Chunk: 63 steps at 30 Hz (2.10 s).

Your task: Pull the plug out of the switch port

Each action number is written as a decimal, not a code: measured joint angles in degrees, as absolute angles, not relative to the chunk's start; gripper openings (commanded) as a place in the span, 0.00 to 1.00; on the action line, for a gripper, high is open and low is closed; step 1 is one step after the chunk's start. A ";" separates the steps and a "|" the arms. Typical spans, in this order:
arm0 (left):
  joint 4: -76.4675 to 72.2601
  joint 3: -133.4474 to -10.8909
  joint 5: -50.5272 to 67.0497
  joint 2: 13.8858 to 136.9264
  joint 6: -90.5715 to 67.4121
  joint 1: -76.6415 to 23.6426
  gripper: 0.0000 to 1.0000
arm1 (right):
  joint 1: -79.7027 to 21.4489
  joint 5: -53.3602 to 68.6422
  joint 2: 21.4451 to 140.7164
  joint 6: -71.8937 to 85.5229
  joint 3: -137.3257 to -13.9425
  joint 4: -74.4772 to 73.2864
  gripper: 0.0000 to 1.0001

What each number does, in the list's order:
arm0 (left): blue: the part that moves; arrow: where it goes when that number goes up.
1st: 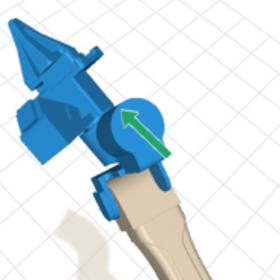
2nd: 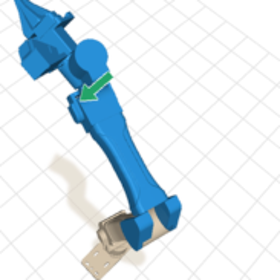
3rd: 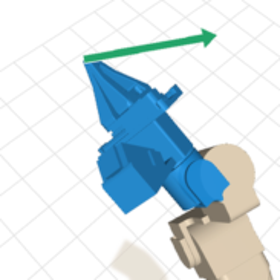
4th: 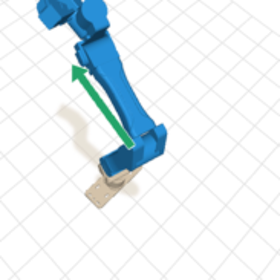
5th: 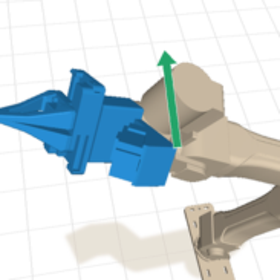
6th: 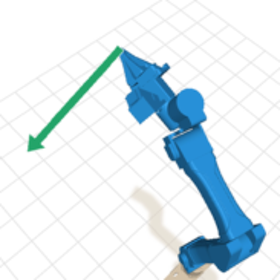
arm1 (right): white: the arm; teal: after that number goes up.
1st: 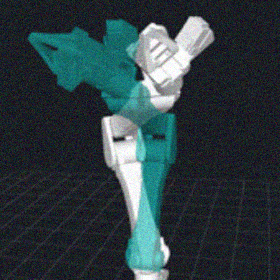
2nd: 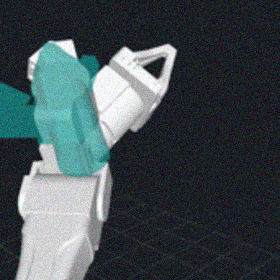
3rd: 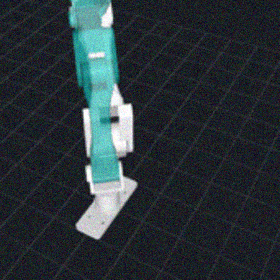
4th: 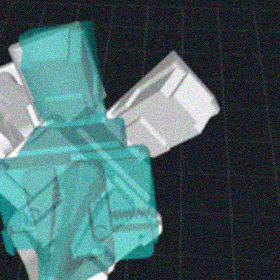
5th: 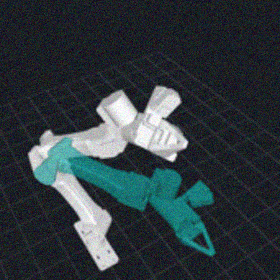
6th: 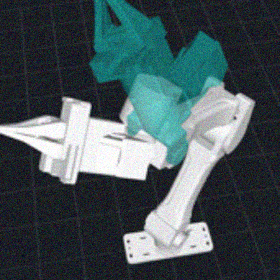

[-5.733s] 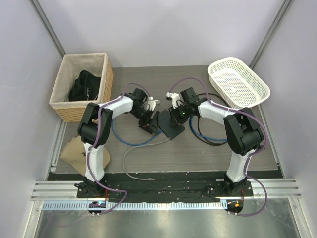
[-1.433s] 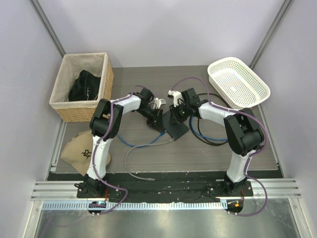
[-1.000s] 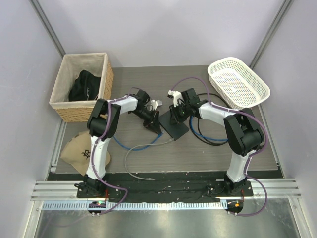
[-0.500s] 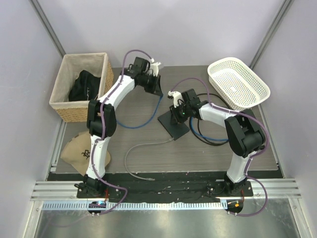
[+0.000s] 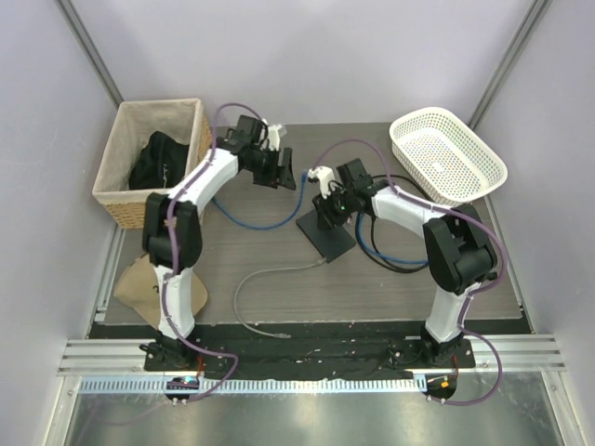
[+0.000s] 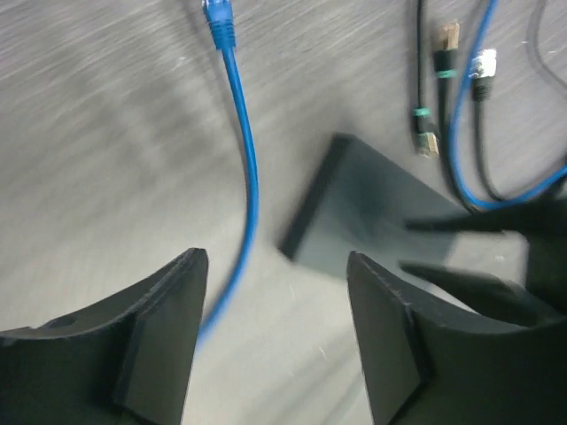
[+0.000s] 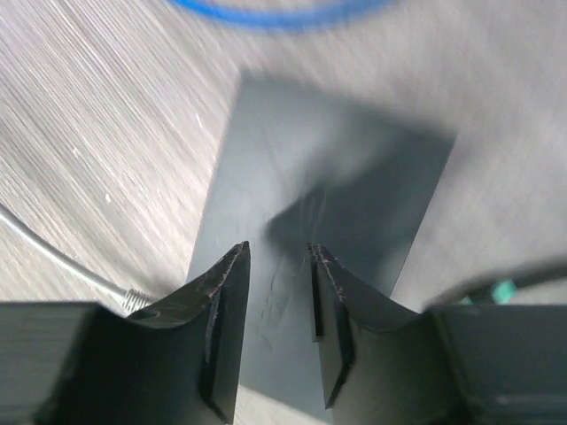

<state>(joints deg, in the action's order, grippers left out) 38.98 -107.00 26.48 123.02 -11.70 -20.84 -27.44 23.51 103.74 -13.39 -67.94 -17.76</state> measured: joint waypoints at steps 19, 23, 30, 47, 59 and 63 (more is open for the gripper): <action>38.63 -102.24 -2.20 85.08 -14.26 -13.69 0.99 | -41.80 32.42 133.29 -19.14 -105.06 -21.39 0.81; 38.76 -99.96 -2.98 82.98 -14.06 -13.37 0.99 | -44.56 28.34 134.72 -17.74 -105.10 -17.21 0.70; 38.57 -98.41 -2.74 82.00 -14.15 -13.47 0.99 | -44.66 23.33 136.49 -16.88 -106.08 -12.53 0.02; 36.21 -96.27 -0.32 86.91 -13.21 -13.08 0.93 | -38.02 7.70 117.93 -31.22 -108.22 -20.27 0.01; 34.68 -96.38 10.02 94.74 -16.40 -13.17 0.92 | -28.38 -0.86 77.43 -28.21 -73.95 -35.77 0.01; 34.52 -98.32 11.29 97.89 -17.12 -13.72 0.91 | -26.57 0.19 70.28 -24.91 -64.66 -40.95 0.01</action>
